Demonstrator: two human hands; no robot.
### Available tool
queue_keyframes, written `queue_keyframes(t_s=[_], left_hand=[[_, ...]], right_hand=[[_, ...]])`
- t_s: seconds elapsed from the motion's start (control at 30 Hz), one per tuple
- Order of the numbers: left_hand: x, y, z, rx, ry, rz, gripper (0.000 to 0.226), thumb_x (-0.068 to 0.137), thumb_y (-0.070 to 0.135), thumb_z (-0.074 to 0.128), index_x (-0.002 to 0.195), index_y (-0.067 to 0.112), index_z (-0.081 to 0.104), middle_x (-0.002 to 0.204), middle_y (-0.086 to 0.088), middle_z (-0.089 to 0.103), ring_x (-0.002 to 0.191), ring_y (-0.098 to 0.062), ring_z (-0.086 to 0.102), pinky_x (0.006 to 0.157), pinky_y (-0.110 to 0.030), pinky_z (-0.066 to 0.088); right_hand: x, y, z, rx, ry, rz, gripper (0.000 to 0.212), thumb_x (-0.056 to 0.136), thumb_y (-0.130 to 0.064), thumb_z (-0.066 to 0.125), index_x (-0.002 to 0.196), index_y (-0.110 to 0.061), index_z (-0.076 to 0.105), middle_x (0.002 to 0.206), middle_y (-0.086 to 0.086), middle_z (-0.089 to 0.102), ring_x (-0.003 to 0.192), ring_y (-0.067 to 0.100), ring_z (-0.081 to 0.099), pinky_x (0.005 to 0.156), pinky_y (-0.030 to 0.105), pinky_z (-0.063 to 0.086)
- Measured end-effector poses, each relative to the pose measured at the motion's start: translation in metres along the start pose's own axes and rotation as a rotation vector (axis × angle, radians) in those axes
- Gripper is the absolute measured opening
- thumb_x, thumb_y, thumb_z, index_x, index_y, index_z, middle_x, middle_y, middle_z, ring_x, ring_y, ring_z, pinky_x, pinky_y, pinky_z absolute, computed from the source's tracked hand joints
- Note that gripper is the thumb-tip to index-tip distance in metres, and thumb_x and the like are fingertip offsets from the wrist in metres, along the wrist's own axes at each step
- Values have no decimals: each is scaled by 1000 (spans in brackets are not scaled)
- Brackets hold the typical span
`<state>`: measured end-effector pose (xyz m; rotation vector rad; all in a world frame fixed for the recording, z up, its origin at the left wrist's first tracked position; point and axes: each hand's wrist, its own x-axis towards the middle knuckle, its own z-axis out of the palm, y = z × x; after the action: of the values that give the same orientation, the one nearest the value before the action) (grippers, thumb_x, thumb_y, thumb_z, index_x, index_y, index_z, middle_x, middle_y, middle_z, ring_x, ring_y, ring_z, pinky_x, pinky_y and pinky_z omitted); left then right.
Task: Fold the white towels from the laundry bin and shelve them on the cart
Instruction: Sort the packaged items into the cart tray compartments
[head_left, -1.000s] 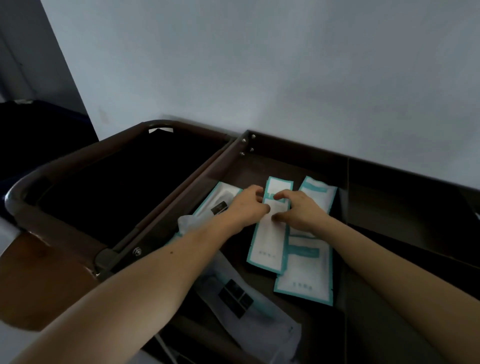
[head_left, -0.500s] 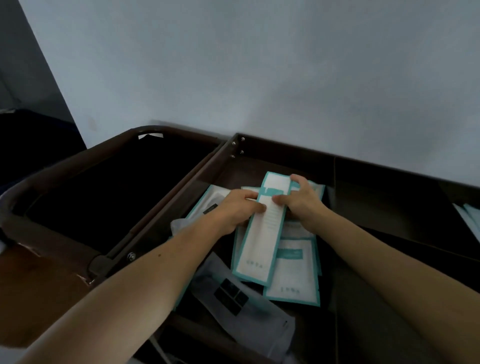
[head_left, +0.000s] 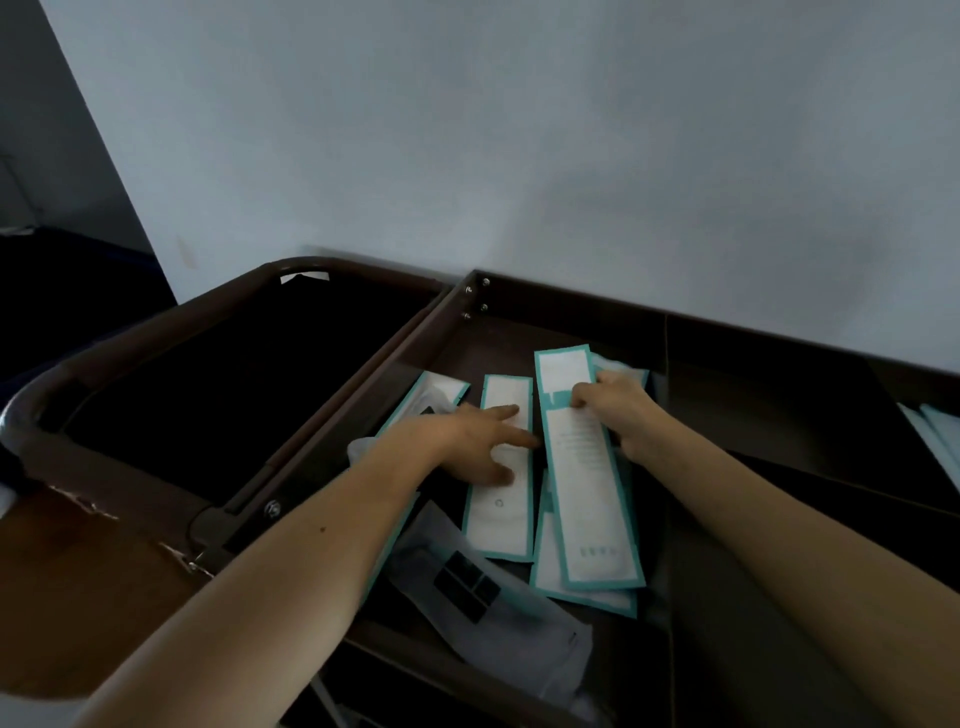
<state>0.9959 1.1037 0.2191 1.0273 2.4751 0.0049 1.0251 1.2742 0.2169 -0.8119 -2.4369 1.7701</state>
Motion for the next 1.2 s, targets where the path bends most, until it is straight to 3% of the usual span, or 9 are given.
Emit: queue_keyframes(t_s=[0.27, 0.4, 0.5, 0.63, 0.73, 0.87, 1.0, 1.07, 1.2], left_hand=[[-15, 1, -6, 156, -161, 9, 89, 77, 35, 74, 141, 55, 16, 157, 14, -13, 144, -24, -11, 114, -53, 13], [-8, 3, -7, 240, -78, 49, 70, 74, 31, 77, 132, 42, 41, 157, 9, -2, 143, -28, -14, 114, -54, 19], [-4, -1, -7, 281, -4, 80, 48, 71, 34, 78, 112, 30, 54, 147, 6, 27, 142, -30, -7, 116, -48, 13], [-4, -15, -13, 203, 274, 73, 28, 77, 25, 70, 102, 29, 59, 124, 0, 52, 134, -24, 22, 110, -33, 14], [-6, -22, -23, 131, 608, 146, 22, 75, 2, 54, 81, 22, 59, 96, 0, 64, 102, -23, 54, 88, -25, 30], [-9, -33, -29, -283, 1064, 62, 11, 76, 2, 56, 76, 11, 61, 81, 3, 60, 81, -20, 58, 69, -28, 40], [-15, -22, -43, -729, 1373, -28, 10, 80, 9, 71, 80, 7, 61, 69, 13, 56, 66, -2, 55, 61, -3, 36], [-16, -17, -47, -856, 1407, -47, 12, 81, 14, 71, 80, 13, 59, 68, 13, 57, 68, -6, 58, 62, -5, 39], [-13, -14, -50, -1119, 1417, 8, 17, 78, 24, 71, 75, 27, 55, 71, 11, 62, 72, -13, 61, 72, -33, 51]], right_hand=[[2, 0, 1, 151, -17, -54, 20, 88, -10, 54, 108, -10, 58, 105, 12, 67, 91, 26, 66, 75, 36, 55], [-3, 0, 0, 182, -20, -66, 19, 91, -10, 53, 109, -10, 56, 101, 8, 66, 84, 19, 65, 68, 31, 53], [-5, -1, 0, 178, -10, -82, 16, 90, -10, 54, 107, -9, 56, 101, 8, 66, 86, 20, 65, 76, 34, 55], [-8, -5, -5, 241, 8, -93, 9, 91, -8, 53, 98, -7, 58, 92, 7, 64, 78, 17, 62, 75, 32, 52], [-12, -10, -13, 362, 4, -39, 9, 91, -8, 53, 84, -9, 57, 83, 7, 63, 75, 20, 61, 72, 34, 51], [-15, -16, -26, 479, 24, -59, 15, 91, -5, 53, 77, -11, 55, 78, 5, 61, 68, 17, 57, 59, 28, 46], [-19, -18, -34, 551, 19, -55, 12, 91, -4, 54, 81, -10, 57, 83, 5, 63, 71, 17, 60, 59, 28, 48], [-21, -18, -35, 543, 11, -61, 12, 91, -5, 54, 81, -11, 56, 83, 4, 63, 71, 17, 61, 59, 28, 49], [-28, -17, -37, 540, -5, -78, 13, 91, -4, 53, 80, -11, 56, 81, 4, 63, 69, 16, 60, 54, 26, 51]])
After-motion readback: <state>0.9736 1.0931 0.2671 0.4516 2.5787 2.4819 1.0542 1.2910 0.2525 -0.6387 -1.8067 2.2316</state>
